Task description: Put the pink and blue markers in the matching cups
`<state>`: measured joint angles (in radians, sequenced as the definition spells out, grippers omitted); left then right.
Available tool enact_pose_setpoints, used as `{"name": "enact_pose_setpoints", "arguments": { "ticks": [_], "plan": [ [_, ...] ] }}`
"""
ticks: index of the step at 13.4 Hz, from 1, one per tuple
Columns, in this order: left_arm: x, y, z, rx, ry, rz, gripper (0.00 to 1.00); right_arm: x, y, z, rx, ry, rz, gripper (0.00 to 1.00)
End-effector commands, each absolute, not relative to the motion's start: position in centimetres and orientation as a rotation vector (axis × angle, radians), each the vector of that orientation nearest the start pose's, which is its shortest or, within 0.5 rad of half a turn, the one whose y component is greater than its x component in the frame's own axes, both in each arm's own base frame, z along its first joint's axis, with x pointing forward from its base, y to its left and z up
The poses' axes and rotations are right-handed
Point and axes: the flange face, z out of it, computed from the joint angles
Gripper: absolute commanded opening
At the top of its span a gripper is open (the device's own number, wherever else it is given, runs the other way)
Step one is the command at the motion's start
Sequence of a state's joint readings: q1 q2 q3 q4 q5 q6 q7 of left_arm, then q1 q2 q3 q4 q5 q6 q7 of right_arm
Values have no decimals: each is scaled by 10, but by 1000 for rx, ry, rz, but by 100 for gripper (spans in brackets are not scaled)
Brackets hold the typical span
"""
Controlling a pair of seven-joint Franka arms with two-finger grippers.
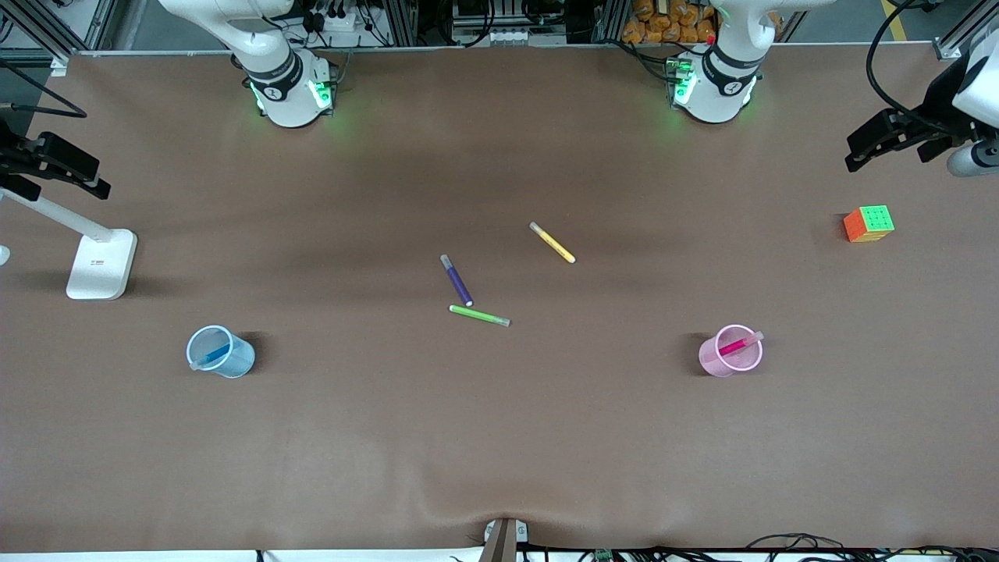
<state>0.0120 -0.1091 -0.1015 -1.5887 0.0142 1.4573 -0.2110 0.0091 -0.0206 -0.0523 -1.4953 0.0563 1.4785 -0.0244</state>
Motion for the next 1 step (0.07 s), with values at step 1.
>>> {"name": "enact_pose_setpoints", "arguments": {
  "ticks": [1],
  "plan": [
    [502,-47,675,-3133,-163,34,100,532,-20,666,-3070,8,-10,100]
  ]
}}
